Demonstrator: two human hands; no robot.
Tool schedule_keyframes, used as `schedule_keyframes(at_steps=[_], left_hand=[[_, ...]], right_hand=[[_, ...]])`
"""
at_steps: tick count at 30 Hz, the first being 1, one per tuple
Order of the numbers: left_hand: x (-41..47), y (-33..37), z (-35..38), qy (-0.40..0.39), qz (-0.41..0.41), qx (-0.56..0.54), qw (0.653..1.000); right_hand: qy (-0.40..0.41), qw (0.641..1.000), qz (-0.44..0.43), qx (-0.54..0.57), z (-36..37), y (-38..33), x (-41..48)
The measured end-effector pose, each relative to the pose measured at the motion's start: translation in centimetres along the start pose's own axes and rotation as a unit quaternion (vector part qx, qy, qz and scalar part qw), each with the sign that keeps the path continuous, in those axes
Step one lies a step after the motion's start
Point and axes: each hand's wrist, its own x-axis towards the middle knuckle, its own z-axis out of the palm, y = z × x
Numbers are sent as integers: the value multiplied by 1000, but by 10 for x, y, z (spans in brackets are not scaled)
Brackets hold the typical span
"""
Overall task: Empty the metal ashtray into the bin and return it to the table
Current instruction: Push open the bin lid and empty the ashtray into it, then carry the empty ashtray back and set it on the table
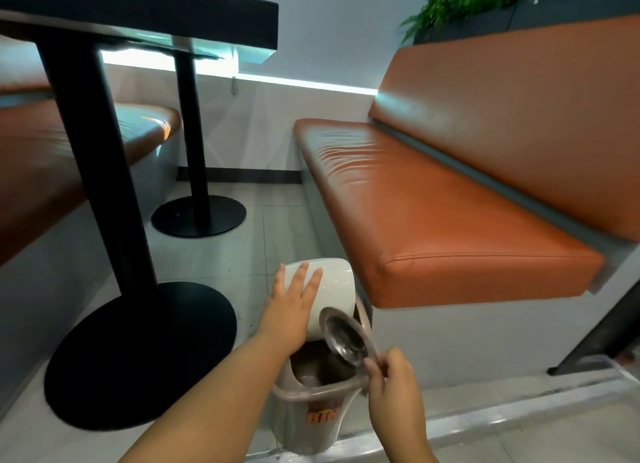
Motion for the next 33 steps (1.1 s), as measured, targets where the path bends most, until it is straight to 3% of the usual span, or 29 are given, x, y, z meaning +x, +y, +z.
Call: schedule_keyframes(at_steps=[7,12,13,15,17,19,25,33], left_hand=[[6,-3,-14,-93,-1,-12,996],[16,-4,-41,-257,-37,-69,963],[17,-2,-47,-252,-52,-108,960],[18,2,-57,-165,-79,-246,952],[17,10,-69,-88,-100,-410,902],[16,20,-81,-89,-115,-497,855],[30,41,-89,-67,-143,-539,827],[102,103,-155,74,-199,-570,793]], right_hand=[[18,958,145,246,-12,-7,10],[-2,873,226,433,-18,-17,14],[-10,857,236,457,-19,-20,15],[-22,842,243,481,-21,-27,19],[-27,837,238,492,-23,-36,25],[-28,833,228,503,-26,-45,32],[-9,840,194,507,-36,-62,62],[98,841,181,501,-85,-118,155]])
